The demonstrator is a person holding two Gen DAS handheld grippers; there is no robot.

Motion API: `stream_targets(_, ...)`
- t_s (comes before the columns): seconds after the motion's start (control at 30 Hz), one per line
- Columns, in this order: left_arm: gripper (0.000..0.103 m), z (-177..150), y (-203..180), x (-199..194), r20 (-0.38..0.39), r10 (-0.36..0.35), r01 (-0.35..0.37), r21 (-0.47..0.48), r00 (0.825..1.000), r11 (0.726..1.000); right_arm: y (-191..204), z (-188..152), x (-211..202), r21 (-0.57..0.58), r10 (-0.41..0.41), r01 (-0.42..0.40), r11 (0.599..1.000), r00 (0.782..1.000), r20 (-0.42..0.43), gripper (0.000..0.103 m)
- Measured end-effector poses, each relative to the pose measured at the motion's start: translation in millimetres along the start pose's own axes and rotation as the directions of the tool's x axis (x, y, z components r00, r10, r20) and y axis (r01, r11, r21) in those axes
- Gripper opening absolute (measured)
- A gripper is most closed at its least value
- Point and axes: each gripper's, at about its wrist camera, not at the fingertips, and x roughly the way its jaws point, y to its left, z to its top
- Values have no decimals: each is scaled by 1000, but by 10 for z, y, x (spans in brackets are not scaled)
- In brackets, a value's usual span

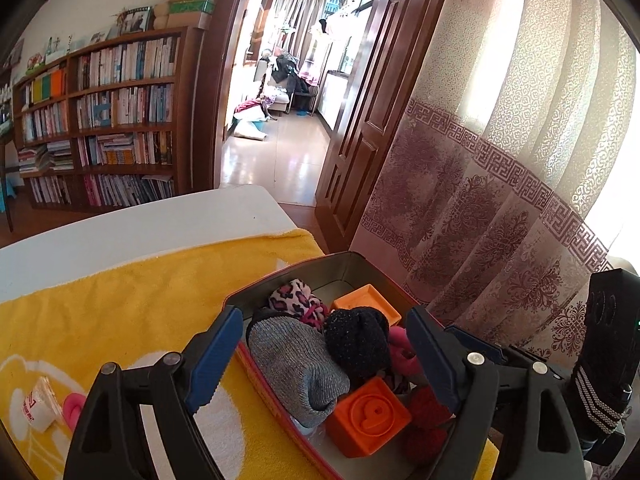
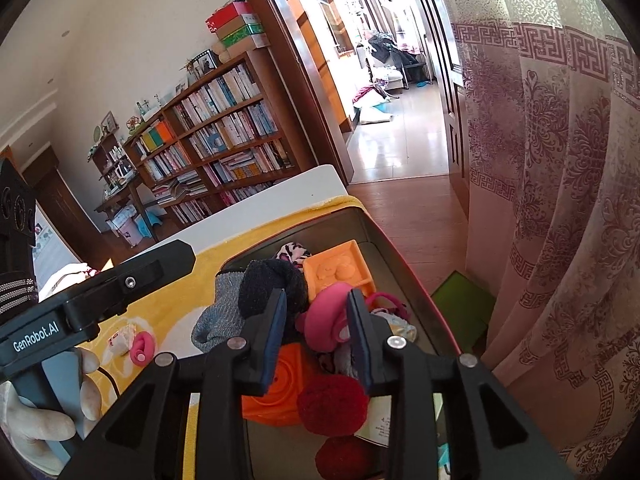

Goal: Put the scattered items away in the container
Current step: 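Lower both items into the tin and open both grippers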

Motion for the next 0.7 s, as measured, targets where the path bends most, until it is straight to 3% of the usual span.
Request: stream_targets(0.7, 85, -156, 397, -317, 6, 54, -54, -64, 998, 996, 184, 17, -221, 24, -41, 40, 999, 997, 58, 35)
